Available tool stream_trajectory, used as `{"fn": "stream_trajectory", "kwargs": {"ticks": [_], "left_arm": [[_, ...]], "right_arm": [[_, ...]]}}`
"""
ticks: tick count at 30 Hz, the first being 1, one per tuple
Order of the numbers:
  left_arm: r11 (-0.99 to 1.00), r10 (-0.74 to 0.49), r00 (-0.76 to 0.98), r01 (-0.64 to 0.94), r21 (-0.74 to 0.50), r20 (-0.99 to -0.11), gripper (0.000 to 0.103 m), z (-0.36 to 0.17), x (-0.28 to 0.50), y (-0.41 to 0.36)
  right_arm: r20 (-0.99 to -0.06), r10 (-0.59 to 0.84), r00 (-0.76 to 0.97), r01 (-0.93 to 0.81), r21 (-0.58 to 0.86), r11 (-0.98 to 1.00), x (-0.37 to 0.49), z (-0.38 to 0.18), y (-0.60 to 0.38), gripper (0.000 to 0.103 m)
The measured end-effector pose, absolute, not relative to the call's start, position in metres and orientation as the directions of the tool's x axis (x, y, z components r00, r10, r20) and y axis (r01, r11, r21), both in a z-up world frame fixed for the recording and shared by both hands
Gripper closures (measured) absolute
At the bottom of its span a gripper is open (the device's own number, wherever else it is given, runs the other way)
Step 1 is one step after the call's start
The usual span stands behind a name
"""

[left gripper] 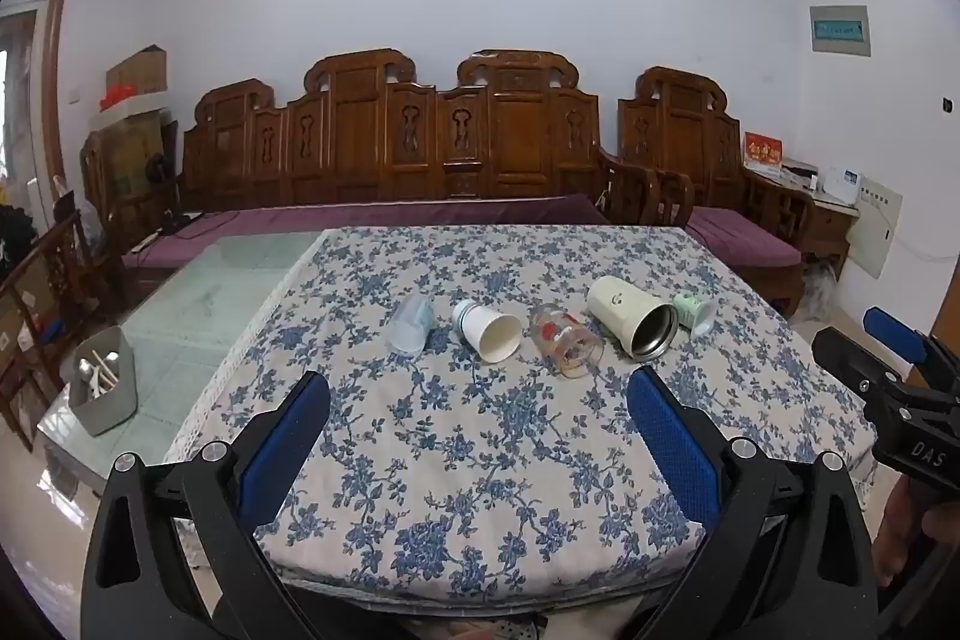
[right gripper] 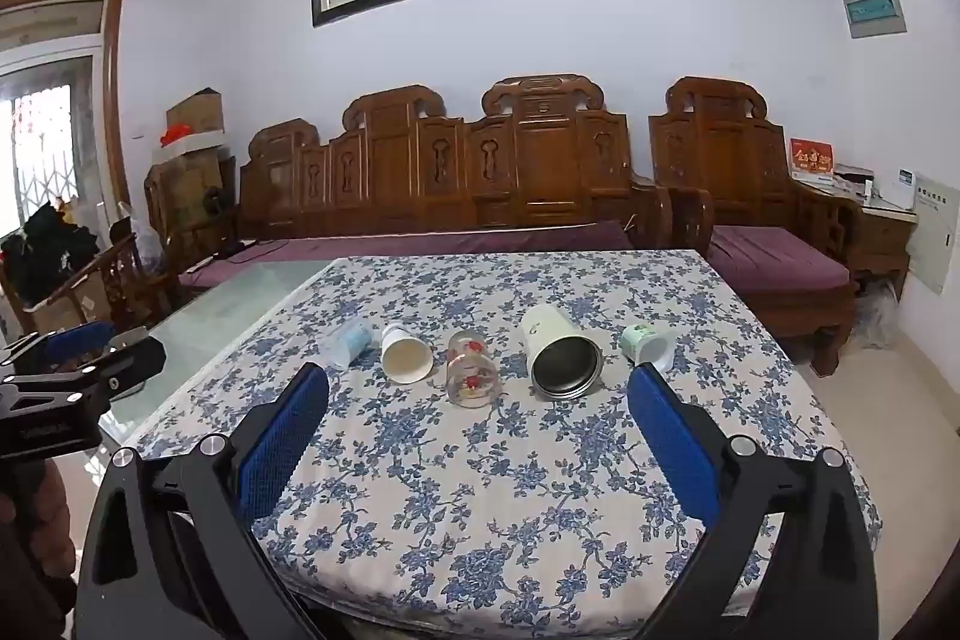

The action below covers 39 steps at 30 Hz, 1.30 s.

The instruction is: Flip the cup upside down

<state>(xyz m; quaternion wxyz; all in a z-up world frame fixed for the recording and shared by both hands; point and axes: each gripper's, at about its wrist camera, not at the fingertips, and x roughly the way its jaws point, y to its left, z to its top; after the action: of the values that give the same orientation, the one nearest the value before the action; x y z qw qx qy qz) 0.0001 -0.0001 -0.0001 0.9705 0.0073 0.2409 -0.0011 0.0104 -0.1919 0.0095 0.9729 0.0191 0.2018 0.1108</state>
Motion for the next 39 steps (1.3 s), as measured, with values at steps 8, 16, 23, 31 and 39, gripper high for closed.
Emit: {"fn": "stream_trajectory", "kwargs": {"ticks": [8,16,23,31,39], "left_arm": [[1.000,-0.004,0.890,0.005,0.002,-0.455,0.007,-0.005,-0.002,0.000],[1.000,-0.006,0.891,0.006,-0.001,-0.453,0.007,-0.006,-0.002,0.000],[1.000,-0.005,0.892,0.005,-0.003,-0.452,0.007,-0.002,-0.002,0.000],[1.000,-0.006,0.893,0.005,-0.004,-0.450,0.007,0.000,-0.003,0.000],[1.000,-0.014,0.897,0.013,-0.005,-0.442,0.007,0.012,-0.006,-0.002]], "right_arm": [[-0.385,0.233,0.893,-0.217,0.085,0.972,0.014,0.009,-0.192,0.003],[-0.378,0.220,0.899,-0.207,0.077,0.975,0.010,0.010,-0.193,0.003],[-0.378,0.220,0.899,-0.206,0.078,0.975,0.008,0.008,-0.192,0.003],[-0.372,0.214,0.903,-0.201,0.075,0.977,0.009,0.006,-0.191,0.003],[-0.371,0.212,0.904,-0.198,0.076,0.977,0.008,0.007,-0.191,0.003]]}}
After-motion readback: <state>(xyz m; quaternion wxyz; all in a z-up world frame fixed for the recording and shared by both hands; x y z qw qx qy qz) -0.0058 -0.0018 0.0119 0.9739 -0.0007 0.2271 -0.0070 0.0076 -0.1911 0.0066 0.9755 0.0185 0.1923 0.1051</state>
